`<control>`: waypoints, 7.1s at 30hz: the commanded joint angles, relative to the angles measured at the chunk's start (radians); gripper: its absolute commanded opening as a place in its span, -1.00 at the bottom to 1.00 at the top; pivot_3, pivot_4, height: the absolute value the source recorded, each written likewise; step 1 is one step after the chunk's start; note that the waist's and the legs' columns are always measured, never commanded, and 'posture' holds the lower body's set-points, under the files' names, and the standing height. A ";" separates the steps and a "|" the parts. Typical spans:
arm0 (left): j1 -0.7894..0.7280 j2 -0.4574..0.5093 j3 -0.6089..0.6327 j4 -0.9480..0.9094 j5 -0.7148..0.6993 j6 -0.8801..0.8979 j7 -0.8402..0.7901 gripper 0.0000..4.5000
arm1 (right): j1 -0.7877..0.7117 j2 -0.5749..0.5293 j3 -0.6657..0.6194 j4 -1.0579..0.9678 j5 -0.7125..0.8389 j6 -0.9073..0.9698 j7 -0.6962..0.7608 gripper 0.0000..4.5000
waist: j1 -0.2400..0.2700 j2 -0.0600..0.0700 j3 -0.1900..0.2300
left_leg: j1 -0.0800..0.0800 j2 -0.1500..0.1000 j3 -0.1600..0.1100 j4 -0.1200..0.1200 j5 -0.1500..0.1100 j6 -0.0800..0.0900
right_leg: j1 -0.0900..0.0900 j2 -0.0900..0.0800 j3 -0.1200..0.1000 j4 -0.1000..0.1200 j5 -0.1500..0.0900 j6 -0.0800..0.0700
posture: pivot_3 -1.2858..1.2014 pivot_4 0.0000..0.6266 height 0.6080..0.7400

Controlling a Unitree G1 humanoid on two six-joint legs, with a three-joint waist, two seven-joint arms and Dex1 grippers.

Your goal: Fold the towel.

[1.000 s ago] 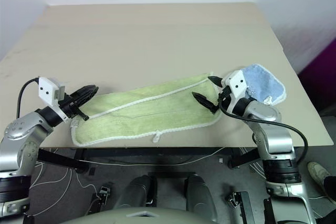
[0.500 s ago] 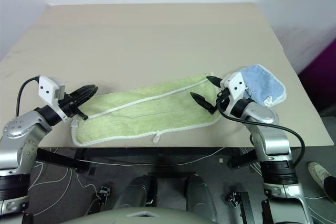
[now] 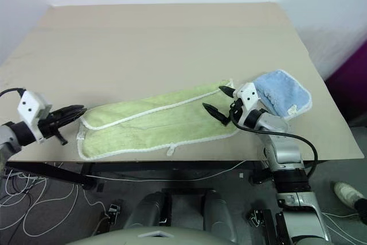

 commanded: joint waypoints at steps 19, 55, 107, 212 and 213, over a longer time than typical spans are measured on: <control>-0.234 0.142 -0.172 0.527 0.345 -1.010 -0.170 0.83 | 0.048 0.039 -0.004 -0.141 0.007 0.023 -0.092 1.00 | -0.002 0.000 0.000 | 0.000 -0.001 0.000 -0.001 0.000 0.000 | -0.001 -0.001 -0.001 0.000 0.000 0.000 | 0.03 -0.52 1.00; -0.458 0.100 -0.439 0.752 0.435 -1.143 -0.027 0.83 | 0.053 0.034 -0.022 -0.098 0.003 -0.031 -0.107 1.00 | -0.003 0.000 0.000 | 0.000 0.000 0.001 0.001 0.000 0.001 | 0.000 0.004 -0.002 0.002 0.000 0.001 | 0.03 -0.52 1.00; -0.099 -0.065 -0.142 0.197 0.104 -0.447 0.081 -1.00 | -0.449 -0.257 0.338 0.675 -0.840 -0.788 -0.438 0.74 | -0.008 0.000 0.000 | 0.000 0.000 0.002 0.001 0.000 0.001 | -0.001 0.003 0.000 0.002 0.000 0.000 | 0.03 -0.52 1.00; -0.371 -0.058 -0.125 0.483 0.116 -0.023 0.069 -1.00 | -0.559 -0.298 0.192 0.627 -0.344 -0.386 0.272 -0.99 | -0.005 0.000 0.001 | -0.001 -0.001 0.003 0.001 -0.001 0.001 | -0.003 0.002 0.001 0.002 0.000 0.000 | 0.03 -0.52 1.00; -0.375 -0.059 -0.135 0.495 0.127 -0.033 0.069 -1.00 | -0.574 -0.290 0.195 0.662 -0.356 -0.404 0.265 -0.99 | -0.006 0.000 0.001 | -0.001 -0.001 0.003 0.001 -0.001 0.001 | -0.003 0.002 0.001 0.002 0.000 0.000 | 0.03 -0.52 1.00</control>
